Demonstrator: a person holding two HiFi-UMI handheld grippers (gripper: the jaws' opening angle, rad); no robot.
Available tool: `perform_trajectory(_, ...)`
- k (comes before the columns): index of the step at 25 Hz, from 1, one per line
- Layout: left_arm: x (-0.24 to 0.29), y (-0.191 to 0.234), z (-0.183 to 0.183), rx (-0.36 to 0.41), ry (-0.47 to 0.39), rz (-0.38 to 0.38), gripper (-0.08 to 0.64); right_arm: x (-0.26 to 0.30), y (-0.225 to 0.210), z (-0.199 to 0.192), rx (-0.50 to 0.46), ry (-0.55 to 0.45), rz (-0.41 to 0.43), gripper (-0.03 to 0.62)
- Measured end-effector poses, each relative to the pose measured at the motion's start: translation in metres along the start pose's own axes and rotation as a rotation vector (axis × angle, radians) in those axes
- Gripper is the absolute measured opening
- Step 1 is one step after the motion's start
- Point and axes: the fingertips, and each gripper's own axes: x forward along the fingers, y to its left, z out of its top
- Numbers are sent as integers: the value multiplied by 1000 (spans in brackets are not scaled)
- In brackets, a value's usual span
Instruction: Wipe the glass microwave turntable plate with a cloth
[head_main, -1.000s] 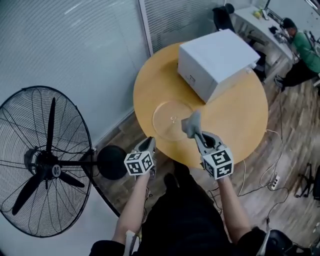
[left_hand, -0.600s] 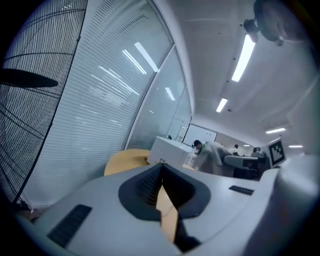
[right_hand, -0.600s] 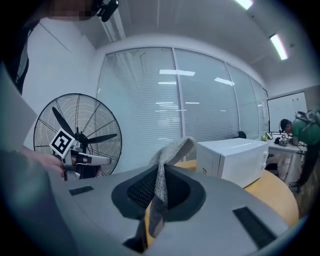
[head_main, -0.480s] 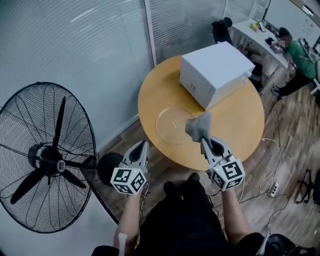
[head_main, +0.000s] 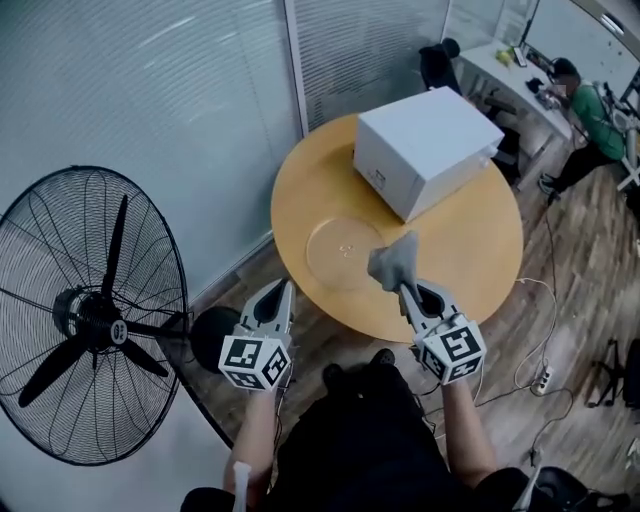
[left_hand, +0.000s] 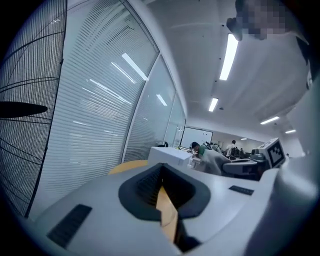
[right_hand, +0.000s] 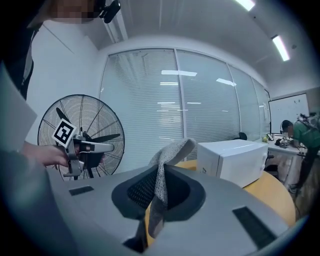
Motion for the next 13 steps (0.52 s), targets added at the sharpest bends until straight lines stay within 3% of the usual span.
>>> perform_trajectory(13, 10, -6, -9, 14, 45, -4, -5, 3, -9, -5, -16, 34, 10, 21)
